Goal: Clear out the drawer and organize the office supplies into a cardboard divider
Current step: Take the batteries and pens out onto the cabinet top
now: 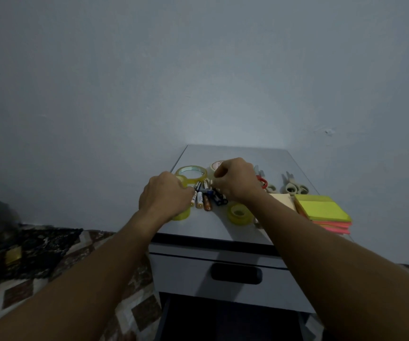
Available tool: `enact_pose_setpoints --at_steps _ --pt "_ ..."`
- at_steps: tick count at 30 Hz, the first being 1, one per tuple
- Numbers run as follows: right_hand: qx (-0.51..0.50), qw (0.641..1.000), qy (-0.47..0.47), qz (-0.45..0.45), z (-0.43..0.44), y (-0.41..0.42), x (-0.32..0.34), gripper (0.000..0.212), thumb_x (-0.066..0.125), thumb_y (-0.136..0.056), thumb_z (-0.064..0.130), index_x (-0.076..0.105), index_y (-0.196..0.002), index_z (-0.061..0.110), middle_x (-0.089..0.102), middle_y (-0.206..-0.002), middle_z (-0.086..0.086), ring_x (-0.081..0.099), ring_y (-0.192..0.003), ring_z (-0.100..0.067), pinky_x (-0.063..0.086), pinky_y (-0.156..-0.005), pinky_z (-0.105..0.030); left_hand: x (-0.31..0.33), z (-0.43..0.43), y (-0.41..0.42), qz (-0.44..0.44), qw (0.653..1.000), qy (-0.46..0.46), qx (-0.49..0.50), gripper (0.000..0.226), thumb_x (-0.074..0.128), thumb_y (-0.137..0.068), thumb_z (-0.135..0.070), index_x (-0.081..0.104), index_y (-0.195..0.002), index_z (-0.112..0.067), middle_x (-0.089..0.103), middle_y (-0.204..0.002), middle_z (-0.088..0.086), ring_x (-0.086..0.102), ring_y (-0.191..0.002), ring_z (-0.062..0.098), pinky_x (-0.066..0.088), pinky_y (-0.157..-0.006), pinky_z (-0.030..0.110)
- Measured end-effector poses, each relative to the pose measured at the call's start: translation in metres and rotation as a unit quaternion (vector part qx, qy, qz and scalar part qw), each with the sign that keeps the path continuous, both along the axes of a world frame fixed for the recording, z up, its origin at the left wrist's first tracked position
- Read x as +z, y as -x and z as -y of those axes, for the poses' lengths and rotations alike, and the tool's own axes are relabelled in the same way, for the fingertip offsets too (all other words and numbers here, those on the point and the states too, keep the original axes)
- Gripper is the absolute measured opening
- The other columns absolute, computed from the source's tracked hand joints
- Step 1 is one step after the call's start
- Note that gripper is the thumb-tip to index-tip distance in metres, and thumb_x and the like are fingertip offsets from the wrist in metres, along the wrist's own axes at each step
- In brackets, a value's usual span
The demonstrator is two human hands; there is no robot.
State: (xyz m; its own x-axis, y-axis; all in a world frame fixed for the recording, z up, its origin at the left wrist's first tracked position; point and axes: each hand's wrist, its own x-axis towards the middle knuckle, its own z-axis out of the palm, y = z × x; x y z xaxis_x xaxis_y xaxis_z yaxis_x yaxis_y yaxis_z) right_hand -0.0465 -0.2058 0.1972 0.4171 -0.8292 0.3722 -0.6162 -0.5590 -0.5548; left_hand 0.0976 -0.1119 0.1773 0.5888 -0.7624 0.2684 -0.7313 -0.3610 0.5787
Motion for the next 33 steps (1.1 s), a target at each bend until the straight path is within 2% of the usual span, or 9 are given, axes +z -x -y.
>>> enact_pose_setpoints --at_steps 3,7,11,14,16,19,26,31,33 --pt "-0.009 0.998 -0.02 0.051 -0.004 0.008 0.005 0.011 0.068 -0.086 0.005 0.073 -0.095 0.005 0.069 -0.091 -0.003 0.065 -0.08 -0.015 0.054 -0.063 -0.019 0.003 -0.011 -0.001 -0.021 0.999 0.029 -0.02 0.027 0.063 -0.081 -0.031 0.071 -0.064 -0.012 0.068 -0.063 0.003 0.063 -0.059 0.018 0.046 -0.052 0.027" --pt "-0.008 0.983 -0.084 0.163 -0.011 0.027 0.015 0.01 0.068 -0.085 0.005 0.071 -0.09 0.012 0.071 -0.093 -0.005 0.071 -0.078 -0.024 0.062 -0.074 -0.04 0.004 -0.03 -0.004 -0.043 0.997 0.06 -0.035 0.023 0.061 -0.083 -0.028 0.071 -0.07 -0.013 0.069 -0.067 0.0 0.063 -0.064 0.016 0.048 -0.055 0.027" --pt "0.013 0.965 -0.119 0.233 -0.035 0.058 0.021 0.013 0.065 -0.087 0.002 0.069 -0.098 0.007 0.071 -0.093 -0.011 0.07 -0.075 -0.025 0.062 -0.065 -0.035 0.007 -0.056 -0.004 -0.079 0.992 0.091 -0.032 0.017 0.062 -0.087 -0.03 0.072 -0.076 -0.021 0.071 -0.074 -0.006 0.065 -0.074 0.014 0.049 -0.063 0.025" --pt "0.031 0.953 -0.142 0.265 -0.057 0.085 0.016 0.015 0.065 -0.086 0.001 0.069 -0.1 0.005 0.071 -0.088 -0.016 0.066 -0.069 -0.024 0.06 -0.062 -0.037 0.005 -0.082 0.003 -0.119 0.983 0.133 -0.047 0.015 0.064 -0.088 -0.03 0.073 -0.078 -0.022 0.072 -0.074 -0.003 0.066 -0.074 0.016 0.055 -0.07 0.032" --pt "0.043 0.943 -0.17 0.284 -0.076 0.103 0.005 0.012 0.067 -0.086 0.001 0.069 -0.098 0.003 0.07 -0.083 -0.016 0.063 -0.066 -0.023 0.057 -0.059 -0.036 -0.001 -0.099 0.011 -0.16 0.974 0.149 -0.065 0.013 0.066 -0.087 -0.027 0.073 -0.077 -0.022 0.072 -0.071 -0.001 0.067 -0.07 0.019 0.056 -0.069 0.037" --pt "0.054 0.935 -0.207 0.284 -0.108 0.129 -0.021 0.007 0.069 -0.087 0.002 0.07 -0.094 0.004 0.069 -0.078 -0.017 0.063 -0.066 -0.021 0.055 -0.058 -0.032 -0.024 -0.121 0.026 -0.213 0.963 0.135 -0.098 0.014 0.068 -0.09 -0.021 0.073 -0.076 -0.019 0.071 -0.064 -0.001 0.06 -0.053 0.009 0.052 -0.06 0.034" --pt "0.008 0.922 -0.327 0.206 -0.159 0.149 -0.129 0.01 0.066 -0.09 0.001 0.067 -0.099 -0.001 0.063 -0.075 -0.014 0.059 -0.067 -0.022 0.051 -0.058 -0.033 -0.121 -0.153 0.069 -0.287 0.945 -0.078 -0.135 0.02 0.061 -0.096 -0.019 0.069 -0.083 -0.006 0.069 -0.07 0.005 0.054 -0.046 0.007 0.042 -0.041 0.021" --pt "-0.031 0.904 -0.394 0.162 -0.185 0.161 -0.214 0.012 0.065 -0.088 0.0 0.065 -0.095 0.01 0.062 -0.075 -0.009 0.053 -0.066 -0.02 0.044 -0.055 -0.029 -0.192 -0.166 0.078 -0.272 0.911 -0.251 -0.182 0.007 0.061 -0.094 -0.027 0.065 -0.098 -0.023 0.072 -0.096 0.013 0.062 -0.068 0.014 0.047 -0.051 0.025" --pt "-0.043 0.888 -0.434 0.149 -0.196 0.167 -0.241 0.014 0.065 -0.088 0.001 0.065 -0.095 0.012 0.062 -0.077 -0.007 0.053 -0.066 -0.017 0.042 -0.056 -0.027 -0.209 -0.169 0.078 -0.27 0.889 -0.314 -0.197 0.013 0.064 -0.093 -0.034 0.061 -0.104 -0.028 0.069 -0.099 0.008 0.063 -0.076 0.015 0.048 -0.055 0.024"
